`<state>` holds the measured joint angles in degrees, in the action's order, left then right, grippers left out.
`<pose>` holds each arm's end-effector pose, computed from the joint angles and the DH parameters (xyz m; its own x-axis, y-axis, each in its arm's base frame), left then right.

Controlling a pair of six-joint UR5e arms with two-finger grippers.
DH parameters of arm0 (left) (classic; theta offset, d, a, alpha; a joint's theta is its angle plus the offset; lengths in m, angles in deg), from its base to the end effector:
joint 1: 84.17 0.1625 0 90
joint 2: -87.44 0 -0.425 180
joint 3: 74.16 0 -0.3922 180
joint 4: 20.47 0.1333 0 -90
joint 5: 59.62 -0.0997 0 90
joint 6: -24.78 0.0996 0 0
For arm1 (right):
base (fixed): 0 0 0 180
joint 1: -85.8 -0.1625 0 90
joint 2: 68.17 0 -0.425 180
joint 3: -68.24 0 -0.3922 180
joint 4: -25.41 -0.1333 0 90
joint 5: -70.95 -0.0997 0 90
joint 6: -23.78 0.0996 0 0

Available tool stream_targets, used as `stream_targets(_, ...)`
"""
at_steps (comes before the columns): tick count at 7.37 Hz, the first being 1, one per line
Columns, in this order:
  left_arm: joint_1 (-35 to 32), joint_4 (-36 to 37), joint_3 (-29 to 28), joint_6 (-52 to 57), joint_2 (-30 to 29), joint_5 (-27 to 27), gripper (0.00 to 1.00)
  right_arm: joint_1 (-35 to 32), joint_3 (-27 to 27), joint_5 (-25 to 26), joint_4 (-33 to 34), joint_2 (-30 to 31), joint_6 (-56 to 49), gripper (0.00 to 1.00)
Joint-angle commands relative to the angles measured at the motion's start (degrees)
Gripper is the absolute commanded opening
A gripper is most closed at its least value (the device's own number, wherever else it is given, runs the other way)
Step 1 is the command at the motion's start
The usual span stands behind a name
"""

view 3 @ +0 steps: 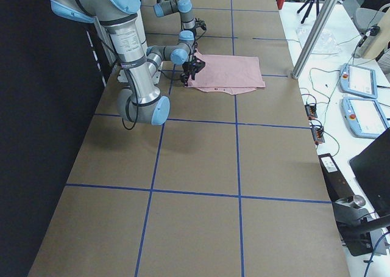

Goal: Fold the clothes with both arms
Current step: 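Grasp both side edges of the shirt nearest the robot with both grippers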

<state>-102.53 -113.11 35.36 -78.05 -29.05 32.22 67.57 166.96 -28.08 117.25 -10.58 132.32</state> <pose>0.5309 -0.3133 0.2516 0.5465 -0.4152 -0.7272 0.4239 0.8861 -0.1874 -0.5926 -0.3191 0.2763 0.6287 0.5377 0.5618 -0.4372 0.8418 -0.3165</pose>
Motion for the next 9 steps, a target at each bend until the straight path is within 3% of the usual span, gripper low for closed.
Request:
stream_targets(1,0.00,0.00,0.00,0.08,-0.05,0.00,0.00,-0.49,0.16,-0.11,-0.16,-0.11,-0.17,0.00)
stream_targets(6,0.08,0.00,0.52,0.08,-0.14,0.17,0.00,-1.11,2.87,0.33,-0.60,-0.47,0.18,0.00)
stream_targets(9,1.31,0.26,6.39,-0.09,1.96,0.26,0.00,-1.29,7.34,0.15,-0.60,1.72,-0.09,0.00)
